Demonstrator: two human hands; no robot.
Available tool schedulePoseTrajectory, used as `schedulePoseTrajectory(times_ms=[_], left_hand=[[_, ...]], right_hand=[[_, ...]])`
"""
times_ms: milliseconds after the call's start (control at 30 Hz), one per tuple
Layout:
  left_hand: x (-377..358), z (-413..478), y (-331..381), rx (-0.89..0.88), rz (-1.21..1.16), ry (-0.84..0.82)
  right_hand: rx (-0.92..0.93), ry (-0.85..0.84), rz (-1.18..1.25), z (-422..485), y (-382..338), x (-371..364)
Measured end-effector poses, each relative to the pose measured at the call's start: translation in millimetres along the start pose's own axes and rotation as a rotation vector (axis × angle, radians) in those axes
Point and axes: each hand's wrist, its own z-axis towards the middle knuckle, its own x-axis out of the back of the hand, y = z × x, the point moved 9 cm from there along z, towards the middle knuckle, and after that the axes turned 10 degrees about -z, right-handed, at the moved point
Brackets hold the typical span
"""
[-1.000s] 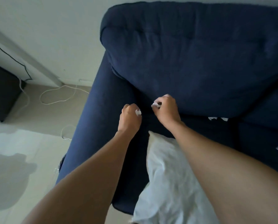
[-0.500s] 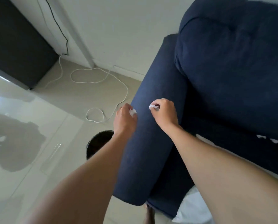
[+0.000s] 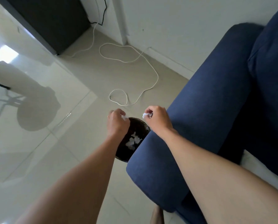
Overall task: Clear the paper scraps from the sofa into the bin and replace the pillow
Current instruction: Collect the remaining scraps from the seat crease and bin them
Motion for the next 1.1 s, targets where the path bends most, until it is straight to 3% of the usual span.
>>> schedulePoseTrajectory(times_ms=[233, 333, 533, 667, 1100], left_hand=[[-1, 2, -42, 0.164, 0.068, -0.133], [3, -3, -46, 0.214, 0.119, -0.157], [-12, -14, -5, 0.159, 0.205, -0.191], [-51, -33, 59, 0.005, 0.266, -0.253], [-247, -194, 263, -0.586, 0.52, -0.465]], right_hand=[[-0.037, -0.337, -0.091, 1, -10, -65], [-0.048, -0.371, -0.103, -1, -7, -66], [-0.054, -0.237, -0.087, -5, 11, -16], [-0.111, -0.106, -0.076, -14, 47, 34], [-0.403, 0.231, -0.054, -131, 279, 201]])
